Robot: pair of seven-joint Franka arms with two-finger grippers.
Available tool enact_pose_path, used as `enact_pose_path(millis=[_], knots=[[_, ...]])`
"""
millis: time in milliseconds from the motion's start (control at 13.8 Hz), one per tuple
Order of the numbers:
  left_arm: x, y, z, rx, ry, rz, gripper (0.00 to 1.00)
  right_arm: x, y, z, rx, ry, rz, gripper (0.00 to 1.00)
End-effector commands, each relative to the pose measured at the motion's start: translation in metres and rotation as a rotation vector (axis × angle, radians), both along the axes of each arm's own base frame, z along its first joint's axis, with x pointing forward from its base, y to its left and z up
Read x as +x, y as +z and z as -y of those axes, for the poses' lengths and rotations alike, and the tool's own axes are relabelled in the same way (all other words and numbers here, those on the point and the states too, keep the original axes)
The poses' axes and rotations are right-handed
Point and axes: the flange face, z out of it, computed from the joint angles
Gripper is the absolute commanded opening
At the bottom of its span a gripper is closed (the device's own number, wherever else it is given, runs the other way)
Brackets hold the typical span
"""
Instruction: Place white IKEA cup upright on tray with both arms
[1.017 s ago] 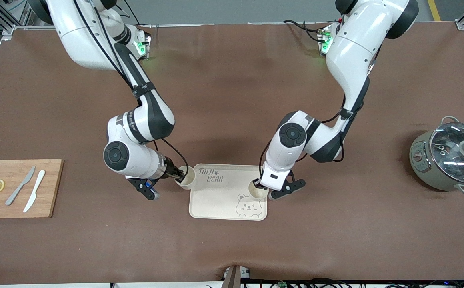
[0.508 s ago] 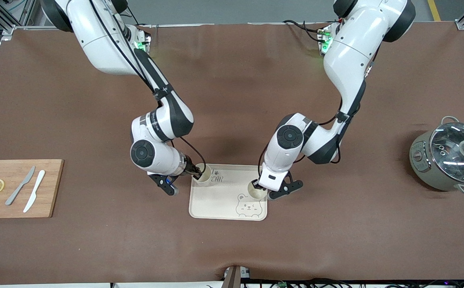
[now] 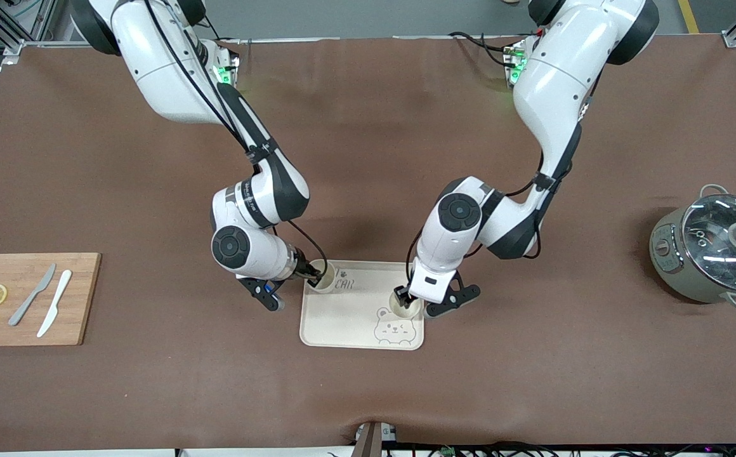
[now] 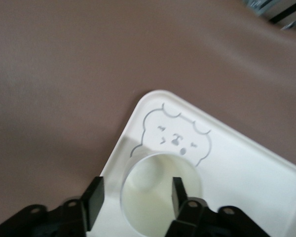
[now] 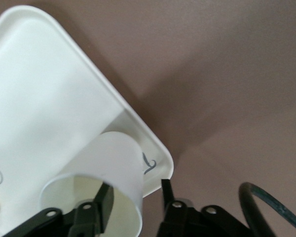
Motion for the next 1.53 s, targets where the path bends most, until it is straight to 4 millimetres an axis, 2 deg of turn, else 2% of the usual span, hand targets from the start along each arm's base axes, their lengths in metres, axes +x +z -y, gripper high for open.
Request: enact_pose_path(millis=[0,73,218,291,436,581,654,872,1017,1162,1307,1380,1453], knots=[[-0.001,0.066,-0.013,0.036,0.023,0.024,1.0,0.013,0.031,-0.01,-0.047,0.068,0.08,1.0],[0.002,0.089,-0.028,0.062,0.029,0.021,1.0,0.02,0.049,-0.002,-0.063,0.076,0.098,1.0],[0.006,0.133,-0.064,0.121,-0.003,-0.003,1.0,0.022,0.079,0.001,-0.084,0.092,0.07,1.0],[0.002,0.149,-0.076,0.158,-0.018,-0.031,1.0,0.031,0.101,0.016,-0.087,0.079,0.064,1.0],[0.003,0.185,-0.119,0.208,-0.072,-0.071,1.0,0.042,0.125,0.049,-0.096,0.048,0.016,1.0],[0.003,0.216,-0.162,0.188,-0.104,-0.11,1.0,0.041,0.186,0.075,-0.078,0.017,0.062,1.0],[0.001,0.231,-0.183,0.195,-0.129,-0.128,1.0,0.041,0.206,0.093,-0.071,0.006,0.076,1.0],[-0.008,0.272,-0.243,0.2,-0.206,-0.161,1.0,0.021,0.257,0.128,-0.08,0.022,0.042,1.0],[-0.019,0.301,-0.287,0.205,-0.264,-0.179,1.0,0.013,0.282,0.169,-0.079,0.087,0.011,1.0],[-0.034,0.321,-0.324,0.225,-0.31,-0.221,1.0,0.006,0.299,0.215,-0.073,0.155,-0.008,1.0],[-0.045,0.338,-0.36,0.231,-0.297,-0.239,1.0,-0.011,0.32,0.247,-0.063,0.165,0.009,1.0],[-0.05,0.343,-0.375,0.229,-0.277,-0.255,1.0,-0.022,0.326,0.27,-0.058,0.212,0.02,1.0],[-0.058,0.35,-0.38,0.231,-0.285,-0.271,1.0,-0.035,0.335,0.294,-0.042,0.304,0.05,1.0]])
